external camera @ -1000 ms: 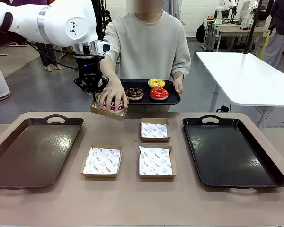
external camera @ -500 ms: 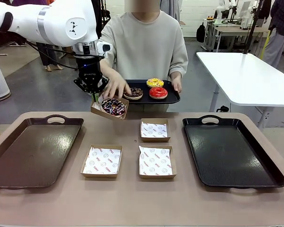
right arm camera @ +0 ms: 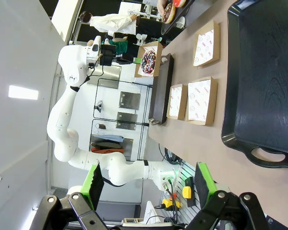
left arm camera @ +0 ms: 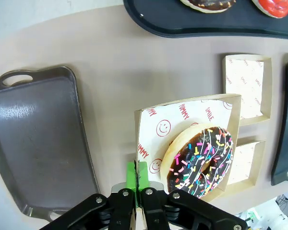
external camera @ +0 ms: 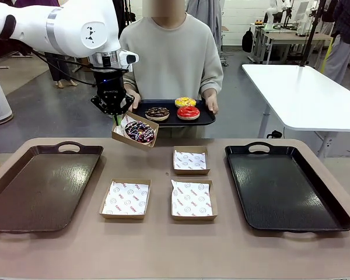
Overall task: Individually package the donuts and arrange them on the tray.
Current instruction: Place the picked Paper togo box on the Handle tray while simultaneously picking up another Paper togo box from the table with the other hand.
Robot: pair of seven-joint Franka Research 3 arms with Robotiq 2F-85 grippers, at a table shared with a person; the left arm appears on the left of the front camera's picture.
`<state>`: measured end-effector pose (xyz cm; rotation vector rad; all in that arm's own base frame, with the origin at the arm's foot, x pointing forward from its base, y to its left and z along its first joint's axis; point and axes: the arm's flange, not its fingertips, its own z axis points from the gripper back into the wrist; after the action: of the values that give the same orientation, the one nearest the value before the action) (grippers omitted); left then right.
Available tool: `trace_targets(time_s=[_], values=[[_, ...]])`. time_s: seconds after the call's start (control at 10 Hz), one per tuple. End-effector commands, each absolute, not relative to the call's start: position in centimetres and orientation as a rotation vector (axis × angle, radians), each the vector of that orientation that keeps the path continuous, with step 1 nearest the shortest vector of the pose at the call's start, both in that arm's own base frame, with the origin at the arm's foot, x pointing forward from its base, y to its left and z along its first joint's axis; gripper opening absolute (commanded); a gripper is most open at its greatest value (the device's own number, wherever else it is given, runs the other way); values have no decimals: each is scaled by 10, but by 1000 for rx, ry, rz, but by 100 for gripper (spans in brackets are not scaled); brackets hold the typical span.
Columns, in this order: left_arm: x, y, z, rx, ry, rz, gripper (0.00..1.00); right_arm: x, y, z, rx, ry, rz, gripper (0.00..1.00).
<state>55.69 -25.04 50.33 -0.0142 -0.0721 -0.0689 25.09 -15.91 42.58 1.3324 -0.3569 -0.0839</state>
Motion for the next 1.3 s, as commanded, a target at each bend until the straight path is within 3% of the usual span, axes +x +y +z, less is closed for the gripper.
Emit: trace_targets(time_s=[0.0,0.7,1.0,1.2], values=[[557,-250,503,-14,-72,-69,1,251,-159,426,1332,-357,-84,100],[530,-159,528,-93,32,-125,1,443,-29,522,891,-126,-124,100],[505,-123,532,-51,40,-109,1,502,66,526,663,-101,-74,100],[489,-92,528,-26,22,-83,1,511,119,518,591,-106,-10,100]])
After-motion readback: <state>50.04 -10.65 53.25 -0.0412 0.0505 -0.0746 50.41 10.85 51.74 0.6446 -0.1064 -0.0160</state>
